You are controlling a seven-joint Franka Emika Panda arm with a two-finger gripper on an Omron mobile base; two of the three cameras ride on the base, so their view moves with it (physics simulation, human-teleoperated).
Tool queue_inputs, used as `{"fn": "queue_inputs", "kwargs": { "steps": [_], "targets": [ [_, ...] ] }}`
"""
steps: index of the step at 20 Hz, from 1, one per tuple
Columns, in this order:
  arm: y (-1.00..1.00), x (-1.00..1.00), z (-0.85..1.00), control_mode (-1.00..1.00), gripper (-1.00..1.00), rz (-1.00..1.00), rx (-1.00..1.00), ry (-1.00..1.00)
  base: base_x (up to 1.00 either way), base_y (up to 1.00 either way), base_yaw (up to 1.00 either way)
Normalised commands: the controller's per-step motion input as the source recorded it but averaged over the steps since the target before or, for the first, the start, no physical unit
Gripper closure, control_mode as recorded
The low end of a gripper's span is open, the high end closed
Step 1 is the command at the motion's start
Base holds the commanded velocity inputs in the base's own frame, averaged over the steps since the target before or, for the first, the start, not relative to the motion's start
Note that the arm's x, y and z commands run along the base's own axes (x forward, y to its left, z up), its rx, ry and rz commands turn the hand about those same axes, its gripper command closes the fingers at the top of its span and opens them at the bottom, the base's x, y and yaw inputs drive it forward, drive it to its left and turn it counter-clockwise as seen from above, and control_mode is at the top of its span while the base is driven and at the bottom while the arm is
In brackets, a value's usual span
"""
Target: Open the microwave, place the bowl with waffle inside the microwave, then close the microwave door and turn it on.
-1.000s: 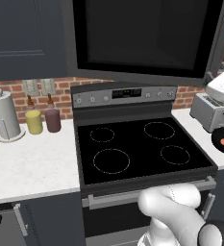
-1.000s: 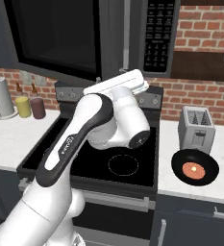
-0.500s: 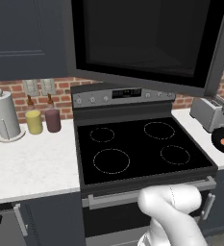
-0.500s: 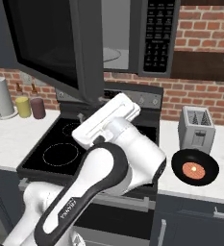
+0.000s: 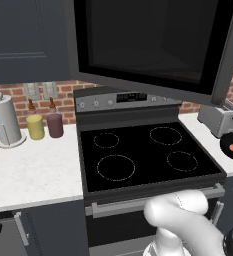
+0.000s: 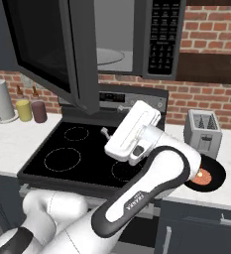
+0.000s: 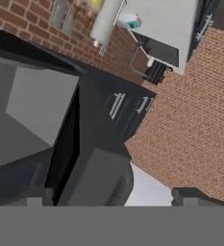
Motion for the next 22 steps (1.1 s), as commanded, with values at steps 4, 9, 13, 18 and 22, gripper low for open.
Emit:
{"fn": "queue_inputs", "kwargs": {
  "steps": [4, 9, 13, 18, 22],
  "targets": [
    [-0.08, 1.0, -0.18, -1.0, -1.0, 0.44, 0.0, -0.08, 0.0, 0.0, 0.0],
    [0.89, 0.36, 0.11, -1.0, -1.0, 0.17, -0.08, -0.23, 0.0, 0.0, 0.0],
    [1.0, -0.32, 0.41, -1.0, -1.0, 0.01, -0.18, -0.34, 0.0, 0.0, 0.0],
    [1.0, -0.98, 0.42, -1.0, -1.0, 0.0, -0.11, -0.48, 0.0, 0.0, 0.0],
    [1.0, -1.0, 0.21, -1.0, -1.0, 0.03, -0.05, -0.49, 0.0, 0.0, 0.0]
  ]
}}
